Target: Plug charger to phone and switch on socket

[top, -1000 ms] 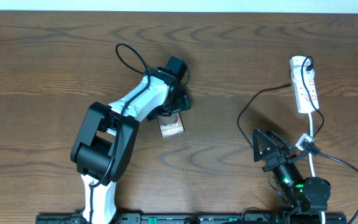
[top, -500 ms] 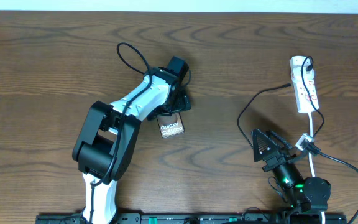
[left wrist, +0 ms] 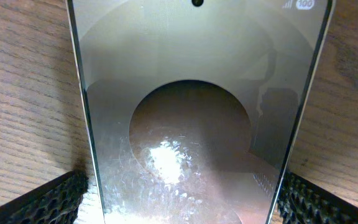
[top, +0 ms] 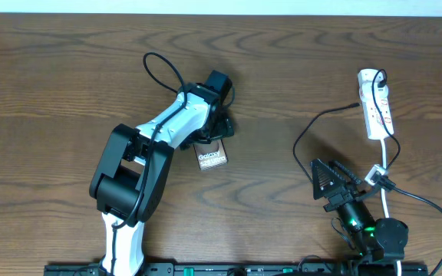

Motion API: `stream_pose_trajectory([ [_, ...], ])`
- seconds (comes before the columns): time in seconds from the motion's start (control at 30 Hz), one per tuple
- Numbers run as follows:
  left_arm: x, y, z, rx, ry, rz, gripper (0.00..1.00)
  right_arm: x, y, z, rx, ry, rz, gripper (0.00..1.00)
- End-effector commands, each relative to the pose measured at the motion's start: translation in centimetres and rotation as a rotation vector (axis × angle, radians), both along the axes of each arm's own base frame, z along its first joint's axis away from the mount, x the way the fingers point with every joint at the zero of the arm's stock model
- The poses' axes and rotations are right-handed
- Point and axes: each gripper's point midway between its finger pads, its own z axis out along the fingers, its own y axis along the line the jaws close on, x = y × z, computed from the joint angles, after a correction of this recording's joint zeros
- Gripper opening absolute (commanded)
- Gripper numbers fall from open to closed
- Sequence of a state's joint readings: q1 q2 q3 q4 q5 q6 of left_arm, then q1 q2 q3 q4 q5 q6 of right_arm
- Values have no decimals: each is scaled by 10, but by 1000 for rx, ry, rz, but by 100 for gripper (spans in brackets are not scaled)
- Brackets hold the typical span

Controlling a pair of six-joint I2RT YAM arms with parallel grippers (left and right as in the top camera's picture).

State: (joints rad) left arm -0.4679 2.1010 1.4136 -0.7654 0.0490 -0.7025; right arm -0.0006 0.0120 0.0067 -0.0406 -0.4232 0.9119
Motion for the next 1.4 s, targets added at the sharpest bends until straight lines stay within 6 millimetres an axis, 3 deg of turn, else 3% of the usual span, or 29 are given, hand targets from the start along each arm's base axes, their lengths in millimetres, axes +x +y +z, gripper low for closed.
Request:
stream_pose_trajectory([
  [0.0,-91,36,-96,101,376,36,100,-1,1,-1,-10,-4,7,99],
  [0.47,-89,34,-97,101,365,26,98,-1,1,-1,-10,-4,7,99],
  [0.6,-90,33,-97,102,366,20,87,-1,1,-1,-10,-4,7,99],
  [0.9,-93,27,-97,109,363,-11,74,-1,1,-1,-10,-4,7,99],
  [1.37,-92,39,-85,112,388,-9,64,-1,1,0,-10,-5,7,99],
])
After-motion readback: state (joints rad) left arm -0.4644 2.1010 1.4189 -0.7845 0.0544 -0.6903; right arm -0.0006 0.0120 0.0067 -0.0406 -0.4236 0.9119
